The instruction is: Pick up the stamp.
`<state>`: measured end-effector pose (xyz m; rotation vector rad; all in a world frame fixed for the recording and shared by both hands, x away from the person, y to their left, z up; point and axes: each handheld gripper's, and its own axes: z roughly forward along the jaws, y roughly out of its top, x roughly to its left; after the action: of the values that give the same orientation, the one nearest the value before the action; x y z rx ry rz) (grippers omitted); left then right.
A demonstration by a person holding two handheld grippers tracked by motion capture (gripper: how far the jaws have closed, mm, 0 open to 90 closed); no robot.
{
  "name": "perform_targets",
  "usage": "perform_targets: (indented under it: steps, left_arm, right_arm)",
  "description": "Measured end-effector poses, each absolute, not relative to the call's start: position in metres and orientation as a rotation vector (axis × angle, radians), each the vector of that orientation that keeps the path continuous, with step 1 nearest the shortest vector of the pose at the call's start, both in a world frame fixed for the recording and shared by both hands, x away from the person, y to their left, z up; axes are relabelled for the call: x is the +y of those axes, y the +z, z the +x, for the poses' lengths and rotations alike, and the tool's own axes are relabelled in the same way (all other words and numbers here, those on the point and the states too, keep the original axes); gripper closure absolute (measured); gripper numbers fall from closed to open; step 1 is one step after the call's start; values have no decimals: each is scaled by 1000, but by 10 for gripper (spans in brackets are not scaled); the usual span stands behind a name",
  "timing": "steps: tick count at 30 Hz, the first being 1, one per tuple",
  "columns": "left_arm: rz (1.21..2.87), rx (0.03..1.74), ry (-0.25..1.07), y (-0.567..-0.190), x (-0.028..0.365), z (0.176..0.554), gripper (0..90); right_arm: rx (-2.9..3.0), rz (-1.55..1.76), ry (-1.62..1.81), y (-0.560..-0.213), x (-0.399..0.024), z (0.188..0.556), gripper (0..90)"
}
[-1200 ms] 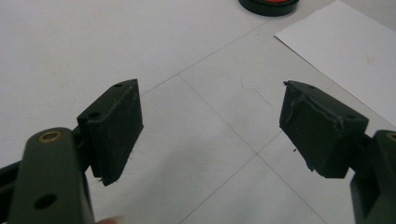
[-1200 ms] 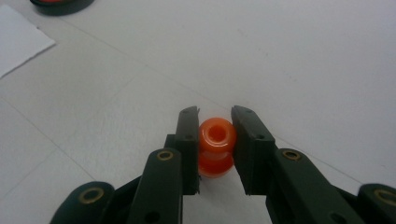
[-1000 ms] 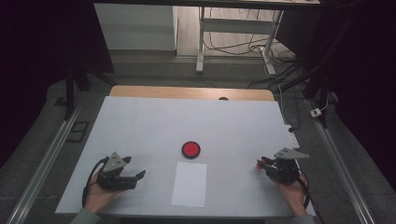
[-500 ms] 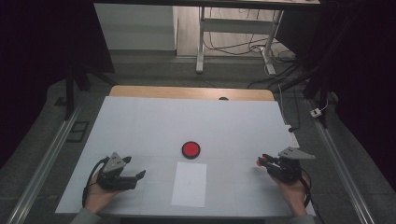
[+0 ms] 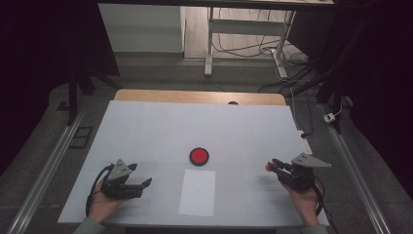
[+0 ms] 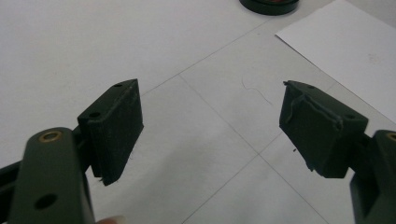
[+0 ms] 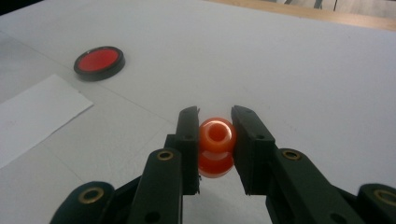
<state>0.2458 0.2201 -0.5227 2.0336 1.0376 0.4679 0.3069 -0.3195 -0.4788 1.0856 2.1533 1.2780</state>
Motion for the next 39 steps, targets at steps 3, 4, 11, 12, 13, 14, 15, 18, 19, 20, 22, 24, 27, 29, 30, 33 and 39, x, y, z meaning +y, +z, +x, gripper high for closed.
perform_targets:
  steps: [3,4,11,12,13,14,15,18,19,20,22,24,27,29,30,33,39]
  left_arm:
    - [2036,1036,467,-523,220,246,212]
    - [2037,1035,467,-523,220,246,212]
    - [2037,1036,468,-523,220,246,212]
    - [2039,1036,467,-523,219,246,212]
    - [2039,1036,467,-523,219,246,212]
    - [2040,1036,467,-523,219,246,212]
    - [2040,1036,467,-523,219,246,212]
    - [2042,1036,467,-524,219,246,212]
    - [2042,1036,469,-524,219,246,212]
    - [2041,1036,468,-523,219,246,212]
    - [2039,1038,468,-523,219,246,212]
    - [2038,1037,469,-523,219,246,212]
    - [2037,1037,470,-523,219,246,212]
    - [2036,1036,472,-523,219,246,212]
    - [2037,1036,471,-523,219,246,212]
    - [2039,1034,470,-523,219,246,212]
    - [2040,1034,468,-523,219,246,212]
  right_arm:
    - [2144,1074,1294,-477,-319,306,718]
    - [2144,1074,1300,-477,-318,306,718]
    - [2137,1066,1327,-474,-315,305,718]
    - [2136,1065,1332,-474,-314,305,718]
    - [2136,1066,1338,-474,-313,304,718]
    - [2137,1063,1344,-474,-312,304,718]
    - [2137,1064,1347,-473,-311,304,718]
    - [2142,1055,1358,-473,-308,304,718]
    - [2144,1056,1364,-472,-307,304,718]
    - [2144,1052,1369,-472,-306,305,718]
    - [2145,1048,1379,-472,-303,305,718]
    - [2150,1038,1384,-471,-300,305,718]
    - [2154,1029,1392,-469,-295,306,718]
    - [2156,1022,1401,-469,-292,306,718]
    - [2157,1021,1404,-468,-290,306,718]
    - [2162,1013,1411,-468,-285,307,718]
    - [2180,987,1413,-467,-276,309,718]
